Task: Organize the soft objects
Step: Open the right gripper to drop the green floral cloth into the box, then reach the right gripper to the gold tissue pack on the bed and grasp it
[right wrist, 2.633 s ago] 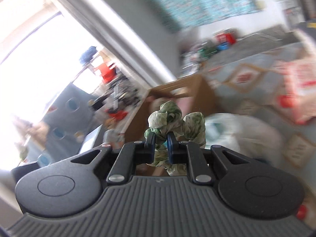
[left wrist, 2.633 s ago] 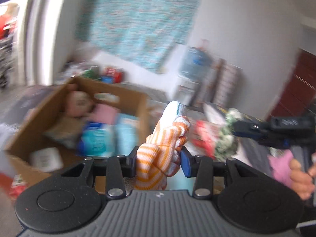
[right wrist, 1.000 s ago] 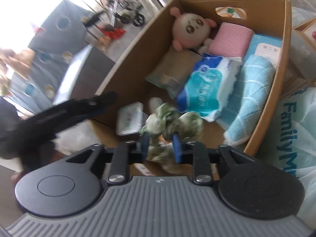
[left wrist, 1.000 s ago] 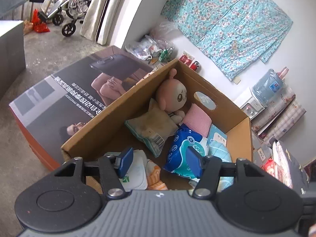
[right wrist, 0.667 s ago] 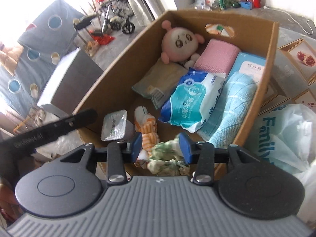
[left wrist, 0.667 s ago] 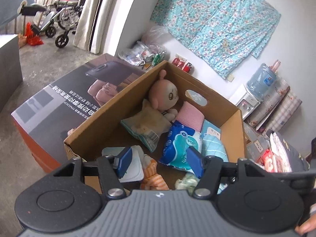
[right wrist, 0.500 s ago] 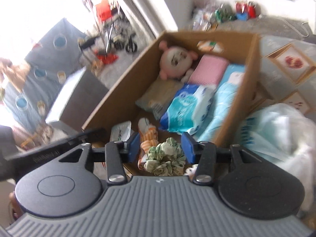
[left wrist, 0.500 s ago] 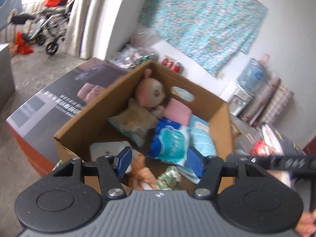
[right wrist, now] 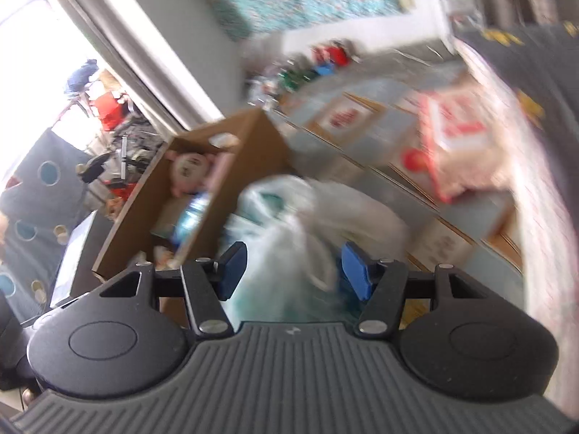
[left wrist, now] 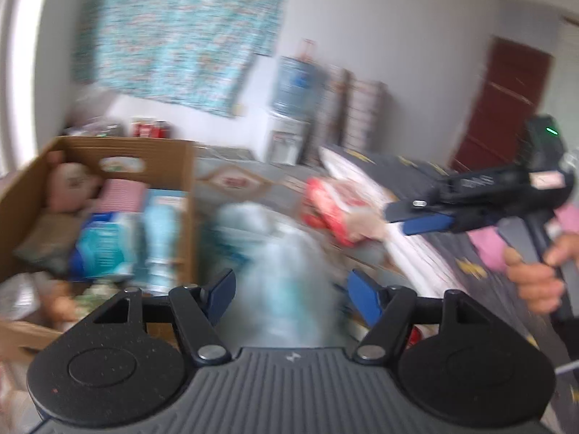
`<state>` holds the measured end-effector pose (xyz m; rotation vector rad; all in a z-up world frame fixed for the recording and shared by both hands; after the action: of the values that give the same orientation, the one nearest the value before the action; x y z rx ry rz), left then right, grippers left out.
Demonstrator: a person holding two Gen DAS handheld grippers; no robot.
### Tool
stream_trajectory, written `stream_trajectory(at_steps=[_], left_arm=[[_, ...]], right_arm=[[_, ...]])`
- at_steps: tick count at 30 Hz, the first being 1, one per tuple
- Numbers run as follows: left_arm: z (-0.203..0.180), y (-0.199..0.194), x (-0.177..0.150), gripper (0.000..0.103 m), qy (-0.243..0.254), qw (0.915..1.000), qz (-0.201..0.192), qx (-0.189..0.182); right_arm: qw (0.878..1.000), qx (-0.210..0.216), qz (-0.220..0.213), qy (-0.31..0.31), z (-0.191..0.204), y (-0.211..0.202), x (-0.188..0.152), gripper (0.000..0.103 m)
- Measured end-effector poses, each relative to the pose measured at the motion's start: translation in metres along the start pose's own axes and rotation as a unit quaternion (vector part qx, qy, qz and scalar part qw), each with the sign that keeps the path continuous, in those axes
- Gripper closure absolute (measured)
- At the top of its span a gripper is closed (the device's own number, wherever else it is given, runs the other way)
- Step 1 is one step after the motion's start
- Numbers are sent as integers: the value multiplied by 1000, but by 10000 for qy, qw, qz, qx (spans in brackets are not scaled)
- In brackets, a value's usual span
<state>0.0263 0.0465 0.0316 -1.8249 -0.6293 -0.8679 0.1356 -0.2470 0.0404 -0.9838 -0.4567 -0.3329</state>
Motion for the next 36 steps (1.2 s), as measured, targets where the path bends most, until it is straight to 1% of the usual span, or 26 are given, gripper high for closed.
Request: stream_trajectory(at_steps=[3, 6, 8, 10, 12, 14, 16, 18, 23, 26, 28, 31, 32, 36], left_arm=[[-30, 19, -15, 35, 259, 9991, 129, -298], [-52, 40, -31, 38, 453, 9973, 286, -507], [-62, 56, -41, 41, 587, 9958, 433, -546], [-71, 72, -51, 45, 753, 9944, 584, -461], [-78, 88, -60, 52, 916, 9924, 744, -359], [-81, 99, -66, 55, 970, 9905, 908, -364], [-86, 112, -70, 56, 981, 9888, 1049, -411], [-90, 124, -73, 56, 1040, 9874, 1135, -356], [-96, 157, -76, 59, 1186, 9825, 1428, 131], [-96, 169, -79, 60, 1140, 9807, 1577, 191], [-96, 173, -80, 62, 1111, 9802, 1627, 202], [-98, 175, -80, 62, 1119, 9810, 1557, 290], [-100, 177, -80, 64, 1099, 9815, 1535, 306], [-99, 174, -79, 68, 1048, 9820, 1542, 286]], right_arm=[[9997, -27, 185, 153, -31, 7, -16, 45], [9986, 17, 375, 383, -58, 20, -29, 49], [9976, 51, 479, 502, -72, 27, -34, 55], [9967, 106, 577, 568, -83, 34, -37, 58], [9960, 117, 681, 567, -90, 40, -39, 59], [9953, 150, 786, 544, -96, 48, -40, 62], [9947, 178, 870, 508, -102, 56, -41, 64], [9943, 177, 927, 493, -106, 64, -42, 65], [9935, 206, 1014, 482, -112, 78, -42, 67], [9927, 235, 1083, 469, -112, 84, -47, 68], [9925, 268, 1092, 471, -112, 85, -50, 68], [9928, 286, 1043, 515, -113, 84, -53, 68], [9928, 282, 1024, 550, -114, 83, -54, 68], [9927, 274, 957, 685, -113, 73, -58, 69]])
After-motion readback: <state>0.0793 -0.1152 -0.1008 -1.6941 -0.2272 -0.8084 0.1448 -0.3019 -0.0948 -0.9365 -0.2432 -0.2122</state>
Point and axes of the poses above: each gripper's, at about its wrist camera, not at the fingertips, and y roughly the way its jaws point, z to its left, x to its top, the point moved 1 cm from there along y, roughly the way its jaws point, and after that the axes turned 2 degrees about -y, right-handed, at the moved point
